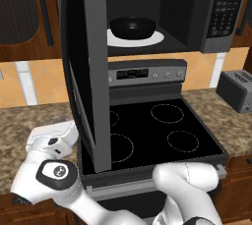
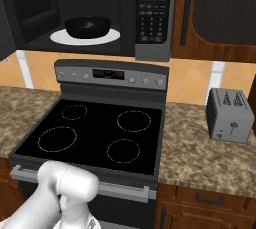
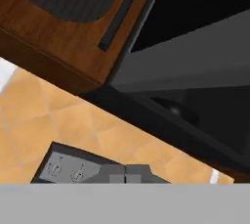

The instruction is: Open the microwave, place the bowl with waffle inside the microwave, then close the microwave door and turn it on.

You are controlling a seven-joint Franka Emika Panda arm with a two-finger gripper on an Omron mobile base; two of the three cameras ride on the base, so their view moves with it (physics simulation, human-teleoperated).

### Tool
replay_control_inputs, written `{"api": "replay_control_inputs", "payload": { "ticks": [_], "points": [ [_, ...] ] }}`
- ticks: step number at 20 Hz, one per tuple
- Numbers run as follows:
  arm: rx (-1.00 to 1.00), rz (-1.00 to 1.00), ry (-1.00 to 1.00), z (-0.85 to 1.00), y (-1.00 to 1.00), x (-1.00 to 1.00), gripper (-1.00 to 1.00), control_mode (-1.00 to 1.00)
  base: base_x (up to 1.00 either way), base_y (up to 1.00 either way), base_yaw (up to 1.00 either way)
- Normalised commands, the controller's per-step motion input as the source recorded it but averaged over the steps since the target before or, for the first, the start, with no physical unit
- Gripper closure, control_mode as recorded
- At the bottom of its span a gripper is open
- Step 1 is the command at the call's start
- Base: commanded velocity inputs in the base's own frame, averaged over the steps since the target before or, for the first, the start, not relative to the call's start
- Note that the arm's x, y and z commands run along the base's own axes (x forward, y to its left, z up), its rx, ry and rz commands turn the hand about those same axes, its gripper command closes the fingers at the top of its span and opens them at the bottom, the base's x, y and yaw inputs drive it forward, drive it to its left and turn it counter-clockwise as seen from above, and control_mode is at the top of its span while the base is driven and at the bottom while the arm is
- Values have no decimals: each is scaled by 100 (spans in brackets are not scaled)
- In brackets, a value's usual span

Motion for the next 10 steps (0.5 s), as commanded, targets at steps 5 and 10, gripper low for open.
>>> {"api": "replay_control_inputs", "payload": {
  "ticks": [5, 10],
  "points": [
    [-34, -39, -25, 51, 27, -2, 100, -100, 0, 0, 0],
    [-29, -37, -27, 23, 13, 0, 100, -100, 0, 0, 0]
  ]
}}
